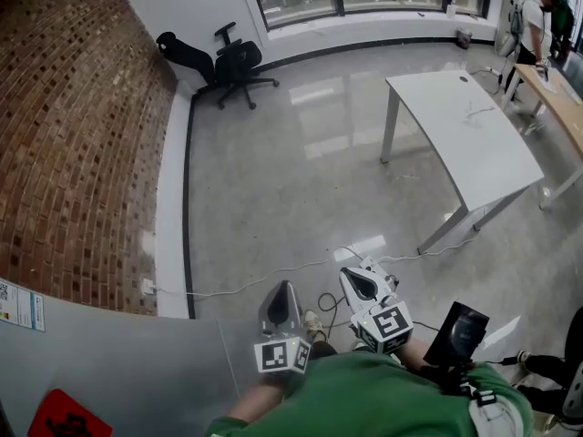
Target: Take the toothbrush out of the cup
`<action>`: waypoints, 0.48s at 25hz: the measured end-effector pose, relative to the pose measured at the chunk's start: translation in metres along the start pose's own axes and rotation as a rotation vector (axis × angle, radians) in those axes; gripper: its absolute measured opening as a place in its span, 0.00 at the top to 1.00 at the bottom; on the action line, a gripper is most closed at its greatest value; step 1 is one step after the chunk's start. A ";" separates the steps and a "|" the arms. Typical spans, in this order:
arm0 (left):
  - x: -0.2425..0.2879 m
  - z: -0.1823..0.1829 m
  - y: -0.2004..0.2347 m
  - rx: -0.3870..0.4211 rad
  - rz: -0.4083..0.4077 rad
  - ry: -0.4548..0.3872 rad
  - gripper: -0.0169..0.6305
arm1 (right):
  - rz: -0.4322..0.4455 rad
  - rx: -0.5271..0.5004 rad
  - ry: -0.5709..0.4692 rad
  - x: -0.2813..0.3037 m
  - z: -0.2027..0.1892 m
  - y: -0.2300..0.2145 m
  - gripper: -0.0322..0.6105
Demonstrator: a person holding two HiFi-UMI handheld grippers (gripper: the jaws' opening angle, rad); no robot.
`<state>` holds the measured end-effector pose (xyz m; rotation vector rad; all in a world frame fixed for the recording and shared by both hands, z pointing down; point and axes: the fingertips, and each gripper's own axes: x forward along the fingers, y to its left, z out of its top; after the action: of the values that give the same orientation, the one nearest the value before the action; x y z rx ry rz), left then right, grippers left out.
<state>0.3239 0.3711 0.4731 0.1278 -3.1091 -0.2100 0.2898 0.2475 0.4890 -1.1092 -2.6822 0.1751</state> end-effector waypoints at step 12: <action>0.093 0.029 0.091 -0.009 -0.079 -0.034 0.97 | -0.047 -0.030 -0.010 0.122 0.034 0.008 0.95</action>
<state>0.2227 0.4575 0.4584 0.2504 -3.1393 -0.2305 0.2029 0.3386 0.4753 -1.0560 -2.7255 0.1324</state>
